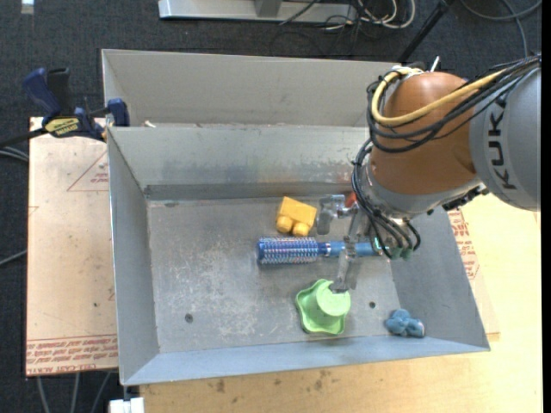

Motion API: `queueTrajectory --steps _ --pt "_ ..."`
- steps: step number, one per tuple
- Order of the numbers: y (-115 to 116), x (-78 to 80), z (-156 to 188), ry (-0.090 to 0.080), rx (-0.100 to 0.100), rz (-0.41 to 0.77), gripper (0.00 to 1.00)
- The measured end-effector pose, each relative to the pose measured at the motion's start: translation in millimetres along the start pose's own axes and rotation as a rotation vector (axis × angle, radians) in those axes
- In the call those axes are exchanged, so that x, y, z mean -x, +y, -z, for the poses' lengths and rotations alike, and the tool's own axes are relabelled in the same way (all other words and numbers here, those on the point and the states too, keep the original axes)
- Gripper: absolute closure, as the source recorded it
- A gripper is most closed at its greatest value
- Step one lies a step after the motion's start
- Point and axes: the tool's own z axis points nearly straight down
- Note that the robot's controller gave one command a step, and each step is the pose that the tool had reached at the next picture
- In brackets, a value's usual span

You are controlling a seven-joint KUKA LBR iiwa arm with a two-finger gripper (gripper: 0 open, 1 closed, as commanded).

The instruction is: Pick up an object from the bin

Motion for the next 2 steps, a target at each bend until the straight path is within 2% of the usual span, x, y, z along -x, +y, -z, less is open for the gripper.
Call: queueTrajectory --steps 1,2 --pt "-7.9 49.4 -102.3 -0.004 0.000 0.019 0.00" --pt "9.6 59.1 -151.8 -0.007 0.002 -0.105 0.00"
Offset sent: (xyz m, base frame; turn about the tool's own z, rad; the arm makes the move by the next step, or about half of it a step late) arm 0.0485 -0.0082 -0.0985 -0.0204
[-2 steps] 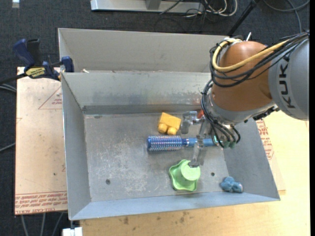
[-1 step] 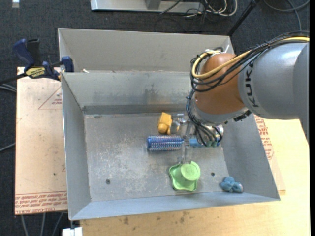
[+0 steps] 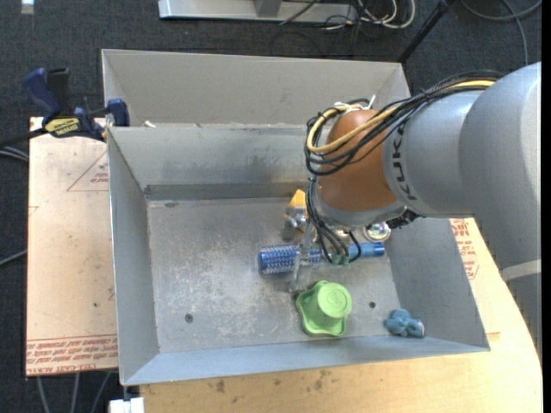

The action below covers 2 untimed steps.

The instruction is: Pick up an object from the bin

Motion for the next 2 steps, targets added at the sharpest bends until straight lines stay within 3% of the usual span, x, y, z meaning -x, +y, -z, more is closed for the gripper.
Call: queueTrajectory --steps 1,2 --pt "-0.7 -0.1 1.0 0.000 -0.001 0.000 1.00" --pt "-32.6 33.3 230.2 -0.011 -0.001 0.009 1.00"
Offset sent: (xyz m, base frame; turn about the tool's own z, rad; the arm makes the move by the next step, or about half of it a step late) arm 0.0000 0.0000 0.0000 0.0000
